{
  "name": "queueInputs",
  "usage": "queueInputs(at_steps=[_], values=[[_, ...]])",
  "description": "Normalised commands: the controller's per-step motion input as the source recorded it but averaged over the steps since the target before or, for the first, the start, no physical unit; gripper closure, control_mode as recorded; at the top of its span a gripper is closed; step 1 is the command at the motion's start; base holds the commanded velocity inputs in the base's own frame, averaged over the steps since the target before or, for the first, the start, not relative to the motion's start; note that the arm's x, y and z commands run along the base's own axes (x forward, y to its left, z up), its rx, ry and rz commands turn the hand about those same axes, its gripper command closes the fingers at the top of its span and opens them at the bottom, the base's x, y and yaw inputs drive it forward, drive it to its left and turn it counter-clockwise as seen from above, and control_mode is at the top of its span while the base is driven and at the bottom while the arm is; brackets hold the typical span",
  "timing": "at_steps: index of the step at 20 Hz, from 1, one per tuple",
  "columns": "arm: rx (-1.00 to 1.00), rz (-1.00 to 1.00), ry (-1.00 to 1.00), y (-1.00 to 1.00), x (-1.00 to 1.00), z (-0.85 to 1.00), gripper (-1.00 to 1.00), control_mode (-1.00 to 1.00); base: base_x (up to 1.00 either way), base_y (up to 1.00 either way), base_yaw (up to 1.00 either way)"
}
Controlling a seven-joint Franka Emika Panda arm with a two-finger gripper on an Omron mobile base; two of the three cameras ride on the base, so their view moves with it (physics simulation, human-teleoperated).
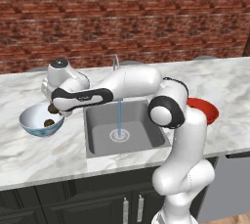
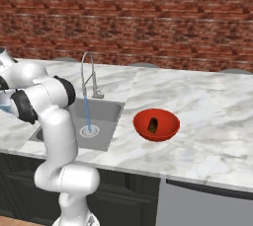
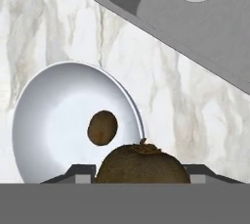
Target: Pick the kiwis from the sink and place them in one bowl. Place the sweet potato in the other bowl. Then turn off the sink faucet.
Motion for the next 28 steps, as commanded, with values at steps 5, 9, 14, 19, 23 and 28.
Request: queueInputs(at_steps=[5, 9, 14, 19, 23, 28], values=[[0.0, -0.06, 0.04, 0.23, 0.19, -0.15, 1.0, -1.0, 0.0, 0.0, 0.0], [-0.01, -0.02, 0.0, 0.15, 0.16, -0.33, 1.0, -1.0, 0.0, 0.0, 0.0], [0.0, -0.01, 0.0, 0.03, 0.16, -0.31, 1.0, -1.0, 0.0, 0.0, 0.0], [0.0, -0.02, 0.0, 0.0, 0.1, -0.19, -1.0, -1.0, 0.0, 0.0, 0.0], [0.0, -0.03, 0.0, 0.0, 0.01, -0.03, -1.0, -1.0, 0.0, 0.0, 0.0], [0.0, -0.04, 0.0, 0.0, 0.09, 0.0, -1.0, -1.0, 0.0, 0.0, 0.0]])
